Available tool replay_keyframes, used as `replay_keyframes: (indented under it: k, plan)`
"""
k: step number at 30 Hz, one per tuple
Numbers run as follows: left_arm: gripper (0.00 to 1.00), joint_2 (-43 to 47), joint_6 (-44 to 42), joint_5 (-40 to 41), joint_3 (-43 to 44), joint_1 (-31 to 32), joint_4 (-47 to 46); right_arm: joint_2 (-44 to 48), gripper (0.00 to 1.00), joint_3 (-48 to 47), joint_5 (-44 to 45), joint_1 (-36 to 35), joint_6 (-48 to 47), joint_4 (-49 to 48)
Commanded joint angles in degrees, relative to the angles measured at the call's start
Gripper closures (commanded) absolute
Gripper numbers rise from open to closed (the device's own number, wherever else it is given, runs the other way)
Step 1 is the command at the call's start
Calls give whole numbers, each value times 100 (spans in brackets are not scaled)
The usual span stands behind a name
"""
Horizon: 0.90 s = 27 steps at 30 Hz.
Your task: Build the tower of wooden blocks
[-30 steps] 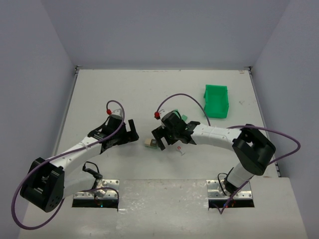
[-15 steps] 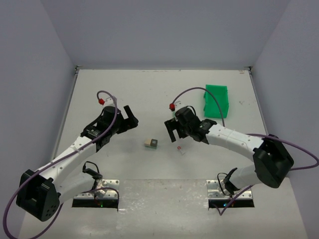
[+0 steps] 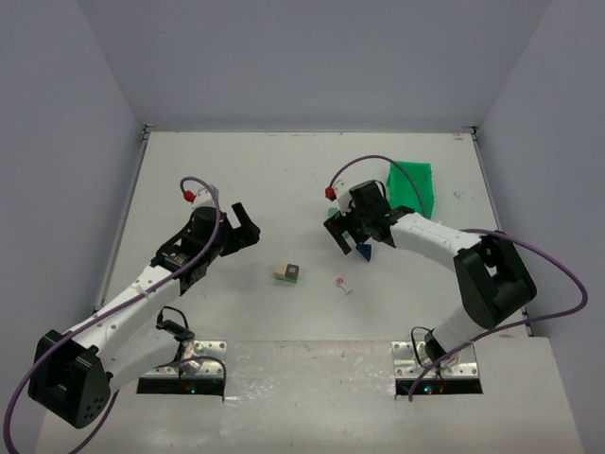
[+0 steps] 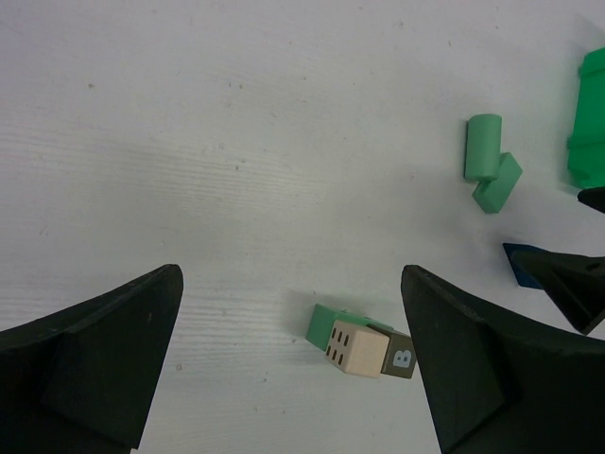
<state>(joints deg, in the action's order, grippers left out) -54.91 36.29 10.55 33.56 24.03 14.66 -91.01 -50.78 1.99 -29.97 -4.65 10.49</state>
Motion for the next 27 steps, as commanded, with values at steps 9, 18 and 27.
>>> replay_keyframes:
  k: [9,18,27]
  plan:
    - [0,-155,-285,44,-122,62,-468,-1235,1,-964,-274,202,-1213,-337]
    - [0,-323,-358,25,-45,65,-542,-1728,1,-1316,-622,411,-1003,-312]
    - [0,-325,-386,225,63,58,-373,-1717,9,-1432,-896,421,-713,178]
